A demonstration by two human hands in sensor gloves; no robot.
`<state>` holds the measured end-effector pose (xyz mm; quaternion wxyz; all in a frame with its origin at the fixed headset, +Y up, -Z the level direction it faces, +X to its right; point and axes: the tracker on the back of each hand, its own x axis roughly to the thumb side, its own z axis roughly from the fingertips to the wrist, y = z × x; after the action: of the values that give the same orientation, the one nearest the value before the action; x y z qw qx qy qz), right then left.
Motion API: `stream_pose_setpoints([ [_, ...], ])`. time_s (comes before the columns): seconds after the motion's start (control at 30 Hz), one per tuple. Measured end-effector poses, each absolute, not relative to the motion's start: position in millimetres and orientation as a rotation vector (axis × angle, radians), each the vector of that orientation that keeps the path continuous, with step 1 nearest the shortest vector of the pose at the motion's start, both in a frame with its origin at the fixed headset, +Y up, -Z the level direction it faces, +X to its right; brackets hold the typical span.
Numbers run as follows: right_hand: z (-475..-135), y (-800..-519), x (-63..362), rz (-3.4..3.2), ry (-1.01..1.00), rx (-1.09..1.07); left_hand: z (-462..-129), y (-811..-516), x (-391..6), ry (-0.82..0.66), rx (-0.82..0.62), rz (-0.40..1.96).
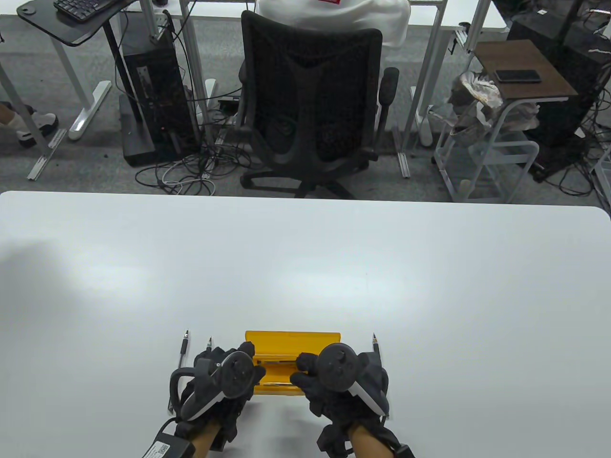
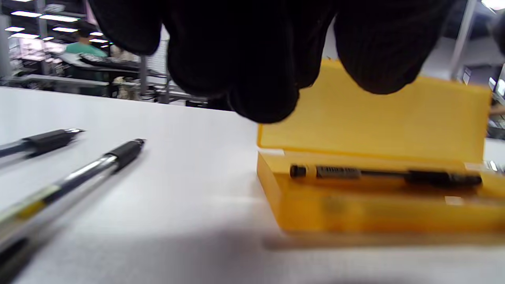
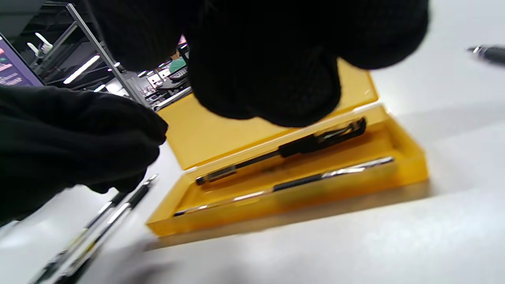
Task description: Cap pen on the opposite end
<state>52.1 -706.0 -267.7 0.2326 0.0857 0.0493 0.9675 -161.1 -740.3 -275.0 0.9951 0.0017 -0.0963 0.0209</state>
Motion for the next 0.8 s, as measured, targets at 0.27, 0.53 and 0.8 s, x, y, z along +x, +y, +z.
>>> stream_pose_setpoints([
  [0.27, -281, -708, 55, 2.919, 0.093, 0.121, -277, -764, -145, -0.252, -0.053, -0.156],
  [0.53, -294, -728, 29, 3.176, 0.071, 0.187, -282, -772, -156, -0.212, -0.173, -0.070],
  [0.8, -299, -750, 20, 3.304, 0.047, 0.208, -285, -772, -159, -0.177, -0.209, -0.007],
])
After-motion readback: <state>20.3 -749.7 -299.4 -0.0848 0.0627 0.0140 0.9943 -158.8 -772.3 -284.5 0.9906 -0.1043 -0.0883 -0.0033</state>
